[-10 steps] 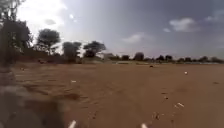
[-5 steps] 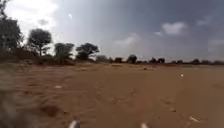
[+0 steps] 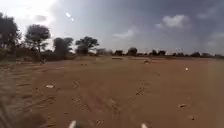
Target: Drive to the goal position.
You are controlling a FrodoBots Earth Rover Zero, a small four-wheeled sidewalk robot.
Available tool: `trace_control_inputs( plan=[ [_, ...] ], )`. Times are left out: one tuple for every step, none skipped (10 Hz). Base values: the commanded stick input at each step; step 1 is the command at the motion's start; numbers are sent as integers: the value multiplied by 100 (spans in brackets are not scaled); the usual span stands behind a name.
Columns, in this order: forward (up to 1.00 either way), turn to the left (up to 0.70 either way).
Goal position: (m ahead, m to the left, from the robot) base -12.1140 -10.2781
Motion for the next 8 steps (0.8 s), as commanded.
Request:
trace_control_inputs(
  plan=[
    [0, -45],
    [0, -45],
    [0, -45],
    [0, -45],
    [0, -45],
    [0, -45],
    [0, -45],
    [0, -45]
  ],
)
